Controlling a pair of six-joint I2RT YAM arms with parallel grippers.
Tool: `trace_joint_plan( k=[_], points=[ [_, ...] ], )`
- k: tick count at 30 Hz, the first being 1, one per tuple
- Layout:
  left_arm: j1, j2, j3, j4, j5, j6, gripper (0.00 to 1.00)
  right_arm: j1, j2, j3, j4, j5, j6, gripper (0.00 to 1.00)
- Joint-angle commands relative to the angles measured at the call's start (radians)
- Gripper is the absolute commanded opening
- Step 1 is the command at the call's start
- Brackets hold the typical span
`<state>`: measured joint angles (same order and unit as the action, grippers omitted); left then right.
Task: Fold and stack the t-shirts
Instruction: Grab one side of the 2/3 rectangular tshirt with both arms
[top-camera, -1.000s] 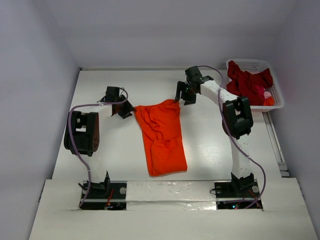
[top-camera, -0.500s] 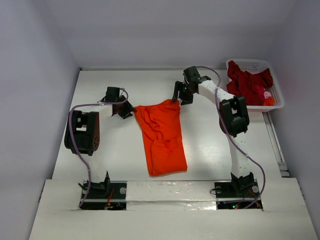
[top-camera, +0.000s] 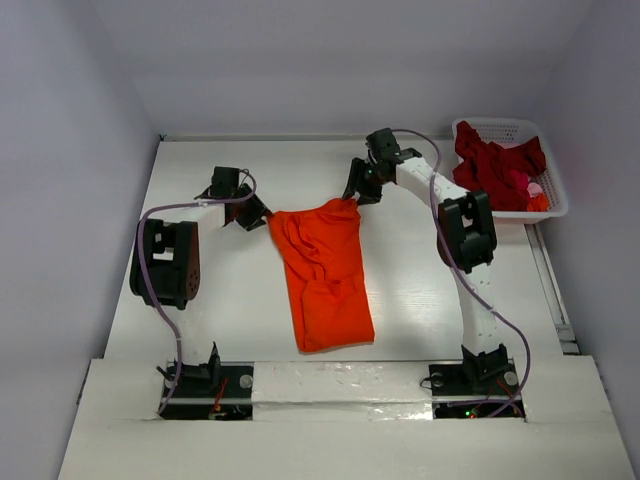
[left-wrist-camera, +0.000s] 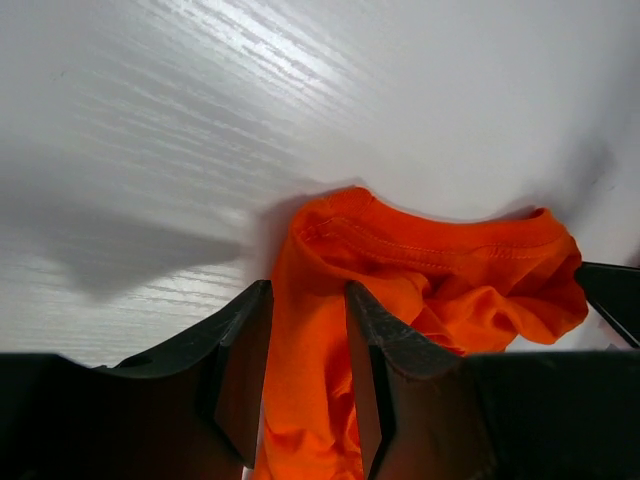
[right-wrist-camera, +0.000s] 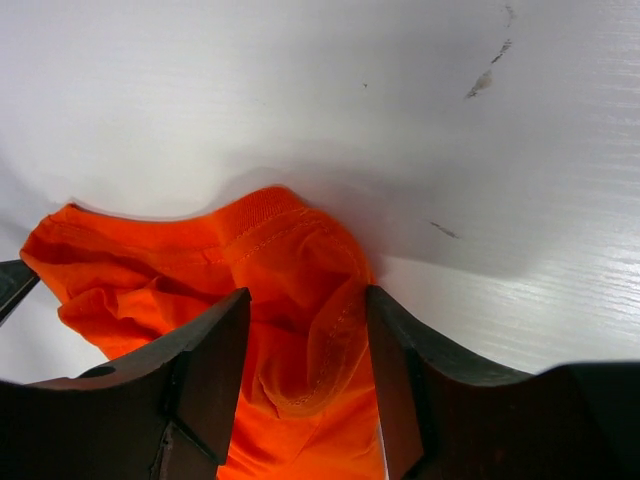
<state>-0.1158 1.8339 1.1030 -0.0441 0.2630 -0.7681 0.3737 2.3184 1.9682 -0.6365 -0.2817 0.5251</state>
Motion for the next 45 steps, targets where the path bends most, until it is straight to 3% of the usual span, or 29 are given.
trace_joint_plan(
  k=[1,20,26,27,29,35,37,45],
  points=[
    [0.007,-0.008,0.054,-0.023,0.004,0.003,0.32,-0.001,0.027,0.049,-0.029,-0.011,0.036,0.55],
    [0.007,-0.004,0.098,-0.066,-0.004,0.012,0.31,-0.001,-0.030,-0.034,-0.026,-0.050,0.095,0.57],
    [0.007,-0.009,0.106,-0.073,-0.004,0.013,0.31,-0.001,-0.036,-0.043,-0.025,-0.047,0.096,0.33],
    [0.007,-0.009,0.106,-0.073,-0.004,0.013,0.31,-0.001,-0.036,-0.042,-0.025,-0.045,0.098,0.23],
    [0.007,-0.007,0.106,-0.073,-0.002,0.013,0.31,-0.001,-0.036,-0.042,-0.029,-0.039,0.096,0.12],
    [0.007,0.002,0.086,-0.054,-0.001,0.009,0.31,-0.001,-0.033,-0.042,-0.031,-0.036,0.087,0.07],
    [0.007,0.007,0.078,-0.039,0.008,0.001,0.31,-0.001,-0.033,-0.043,-0.029,-0.037,0.088,0.00],
    [0.007,0.039,0.041,0.010,0.048,-0.017,0.24,-0.001,-0.033,-0.037,-0.034,-0.039,0.084,0.00]
  ],
)
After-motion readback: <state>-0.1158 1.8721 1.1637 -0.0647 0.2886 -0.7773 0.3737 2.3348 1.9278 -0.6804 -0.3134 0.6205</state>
